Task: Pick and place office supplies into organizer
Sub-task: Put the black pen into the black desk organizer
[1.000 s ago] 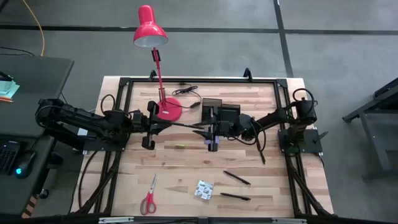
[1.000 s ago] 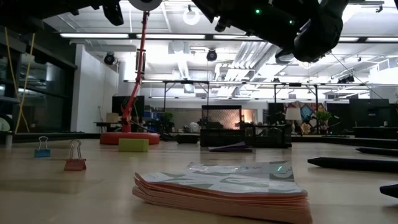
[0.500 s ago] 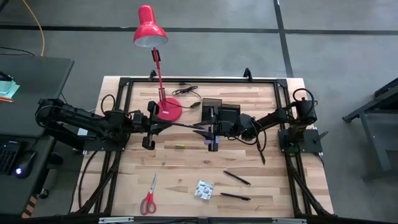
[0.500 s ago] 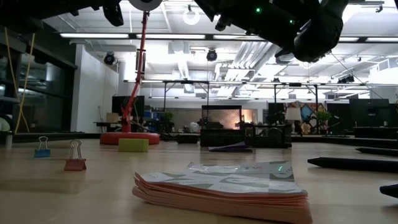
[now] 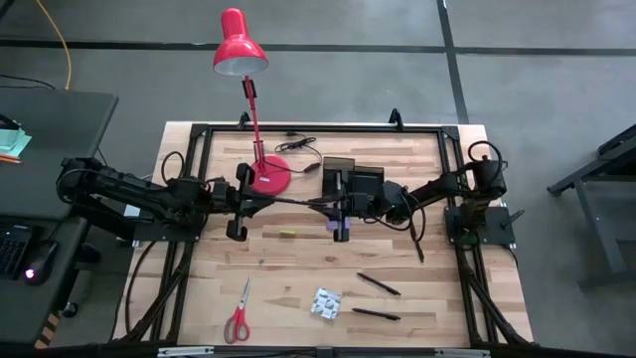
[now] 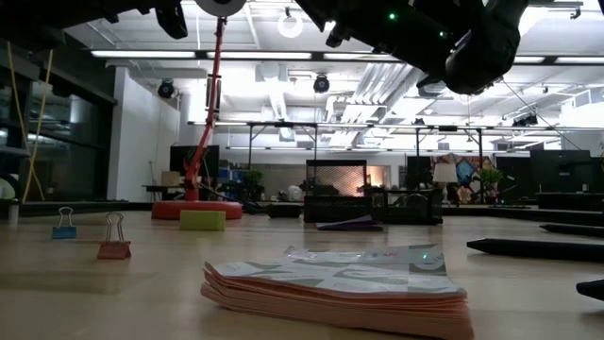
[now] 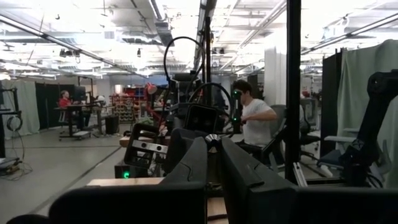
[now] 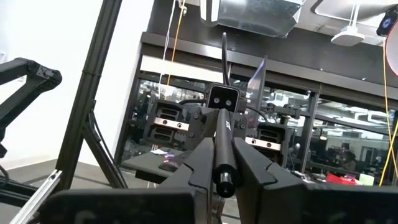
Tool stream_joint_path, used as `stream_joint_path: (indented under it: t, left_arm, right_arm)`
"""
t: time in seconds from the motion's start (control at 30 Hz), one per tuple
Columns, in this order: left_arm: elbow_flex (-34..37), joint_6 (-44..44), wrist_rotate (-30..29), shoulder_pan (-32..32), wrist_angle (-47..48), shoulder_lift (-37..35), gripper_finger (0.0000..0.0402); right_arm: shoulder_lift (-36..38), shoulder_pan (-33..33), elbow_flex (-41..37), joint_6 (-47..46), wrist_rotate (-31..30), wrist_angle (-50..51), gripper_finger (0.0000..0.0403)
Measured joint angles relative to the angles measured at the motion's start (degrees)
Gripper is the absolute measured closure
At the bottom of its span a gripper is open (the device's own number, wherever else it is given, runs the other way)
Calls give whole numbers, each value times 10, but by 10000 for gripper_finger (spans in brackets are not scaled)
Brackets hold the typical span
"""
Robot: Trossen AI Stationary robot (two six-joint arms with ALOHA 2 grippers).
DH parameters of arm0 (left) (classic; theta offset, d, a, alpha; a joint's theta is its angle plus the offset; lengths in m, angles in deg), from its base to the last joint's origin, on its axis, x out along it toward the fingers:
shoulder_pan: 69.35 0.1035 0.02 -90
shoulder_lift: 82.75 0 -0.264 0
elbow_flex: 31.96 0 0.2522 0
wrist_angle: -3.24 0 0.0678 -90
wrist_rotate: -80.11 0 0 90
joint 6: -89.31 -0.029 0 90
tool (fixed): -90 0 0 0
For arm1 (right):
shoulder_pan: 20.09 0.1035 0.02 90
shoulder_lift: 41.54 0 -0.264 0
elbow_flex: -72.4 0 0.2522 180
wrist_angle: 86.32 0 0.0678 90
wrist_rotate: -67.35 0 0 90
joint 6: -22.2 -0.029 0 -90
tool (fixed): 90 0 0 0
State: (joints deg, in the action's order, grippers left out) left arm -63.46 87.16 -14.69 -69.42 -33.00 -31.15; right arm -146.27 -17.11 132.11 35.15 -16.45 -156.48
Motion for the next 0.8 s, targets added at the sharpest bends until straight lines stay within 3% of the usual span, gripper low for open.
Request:
stream_joint_path:
  t: [0.37, 0.63, 0.8]
  left_arm:
    - [0, 10, -12, 1, 12, -13, 347]
    - [0, 16, -78, 0, 45, -30, 317]
    - [0, 24, -124, 1, 102, -41, 288]
  right_arm:
    - [0, 1, 0, -19, -23, 15, 386]
    - [0, 0, 0, -22, -38, 47, 385]
    - [0, 3, 0, -26, -82, 87, 384]
